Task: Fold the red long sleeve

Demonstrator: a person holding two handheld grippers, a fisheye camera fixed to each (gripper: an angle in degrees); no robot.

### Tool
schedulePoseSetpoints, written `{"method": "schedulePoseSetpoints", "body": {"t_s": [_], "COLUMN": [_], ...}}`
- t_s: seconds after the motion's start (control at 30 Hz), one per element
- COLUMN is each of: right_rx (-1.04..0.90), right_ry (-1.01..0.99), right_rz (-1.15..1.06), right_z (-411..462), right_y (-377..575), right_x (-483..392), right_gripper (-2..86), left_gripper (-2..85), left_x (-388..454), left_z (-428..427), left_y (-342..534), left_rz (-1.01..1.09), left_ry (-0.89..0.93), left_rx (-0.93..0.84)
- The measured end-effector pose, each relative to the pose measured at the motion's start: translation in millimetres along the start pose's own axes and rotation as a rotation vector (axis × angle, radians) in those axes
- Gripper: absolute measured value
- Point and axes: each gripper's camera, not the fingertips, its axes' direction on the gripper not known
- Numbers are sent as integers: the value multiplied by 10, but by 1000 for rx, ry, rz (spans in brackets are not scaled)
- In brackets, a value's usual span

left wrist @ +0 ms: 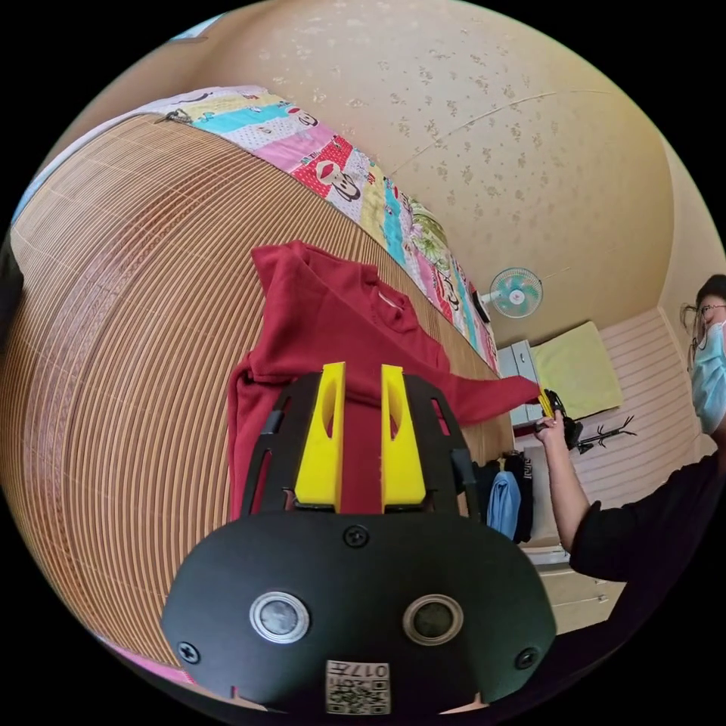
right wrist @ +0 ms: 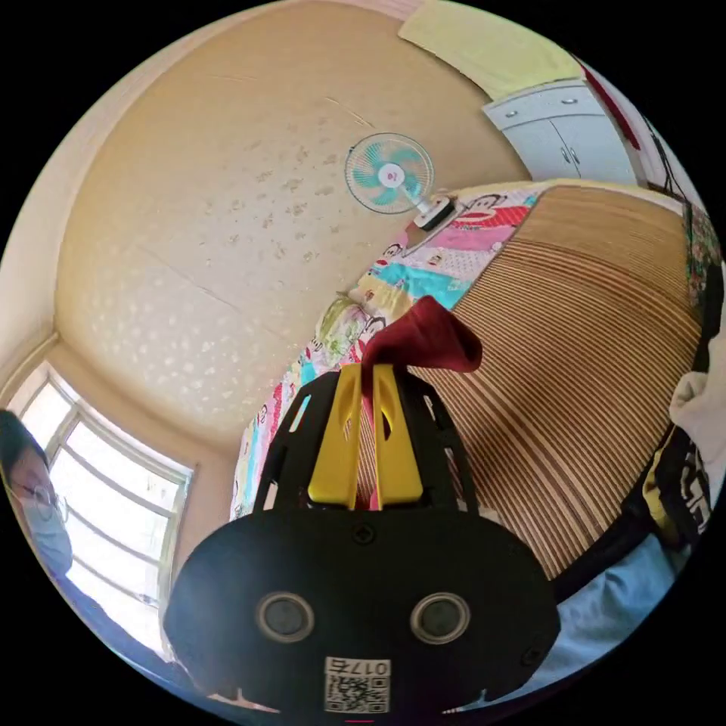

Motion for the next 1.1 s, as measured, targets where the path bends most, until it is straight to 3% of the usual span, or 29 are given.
{"method": "schedulePoseSetpoints", "body": {"t_s": [0.13,0.27,0.43,0.5,0.57,0.77,0.9,1.0,1.1], "right_rx": [61,-77,-513,-823,-982,-820,-780,-746,-643], "right_ry": [-184,-367,-302,-200,-232,-139,4,62,151], "right_rz": [-246,-346,-504,-622,-645,-679,-573,-492,-499], "right_z": [-189,439,1731,2259,2351,1809,1727,1702,1613], "right_y": [669,1826,3653,4549,4893,4636,4285,4126,3967], "right_x": [-1223,-2182,-2621,-2553,-2466,-2253,-1785,-1514,-1453], "right_gripper": [34,36,44,57,67,77,77,77,77], "left_gripper": [81,89,130,135,136,142,134,82,15], "left_x": [-87,-196,-509,-613,-689,-533,-334,-286,-216], "left_z": [-104,-199,-312,-311,-284,44,540,944,908], "left_y": [42,110,181,174,143,-129,-306,-316,-306], "left_rz": [-21,-46,-128,-147,-159,-11,103,130,137], "left_ry": [50,77,150,166,158,80,-51,-245,-306], "left_rx": [26,58,140,158,162,87,-60,-206,-182]}}
